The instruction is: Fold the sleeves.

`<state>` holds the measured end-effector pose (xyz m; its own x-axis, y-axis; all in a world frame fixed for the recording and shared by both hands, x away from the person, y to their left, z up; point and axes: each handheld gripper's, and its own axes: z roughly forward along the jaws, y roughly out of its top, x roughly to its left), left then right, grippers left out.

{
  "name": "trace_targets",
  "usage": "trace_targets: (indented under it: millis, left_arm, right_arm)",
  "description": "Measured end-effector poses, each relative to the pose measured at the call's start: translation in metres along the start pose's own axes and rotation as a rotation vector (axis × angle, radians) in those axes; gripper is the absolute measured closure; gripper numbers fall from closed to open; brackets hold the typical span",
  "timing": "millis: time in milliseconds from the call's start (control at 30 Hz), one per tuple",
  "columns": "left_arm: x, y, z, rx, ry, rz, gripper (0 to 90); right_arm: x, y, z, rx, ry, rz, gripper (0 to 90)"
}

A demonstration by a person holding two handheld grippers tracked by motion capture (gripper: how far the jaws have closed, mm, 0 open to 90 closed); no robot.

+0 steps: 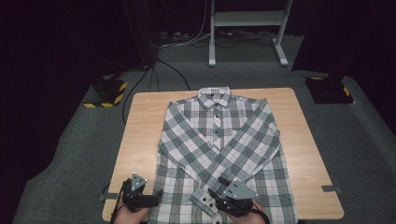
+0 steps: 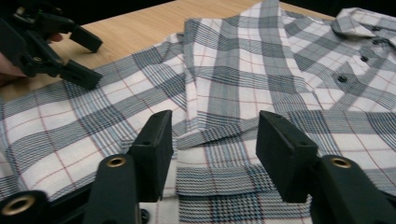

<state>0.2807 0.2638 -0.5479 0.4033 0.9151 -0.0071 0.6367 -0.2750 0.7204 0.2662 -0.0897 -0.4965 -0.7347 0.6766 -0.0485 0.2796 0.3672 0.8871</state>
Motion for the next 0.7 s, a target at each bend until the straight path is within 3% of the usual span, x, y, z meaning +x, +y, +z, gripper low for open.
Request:
trace_targets:
  millis: [233,700]
  left_arm:
    - [0.0,0.0,0.0,0.0,-0.002,0.001,0.6]
    - [0.0,0.0,0.0,0.0,-0.002,0.001,0.6]
  right_arm:
    - [-0.012,-0.007,-0.004,-0.002,-0.032,0.028,35.9]
    - [-0.033,-0.019,-0.016,-0.003,-0.081,0.054,28.9]
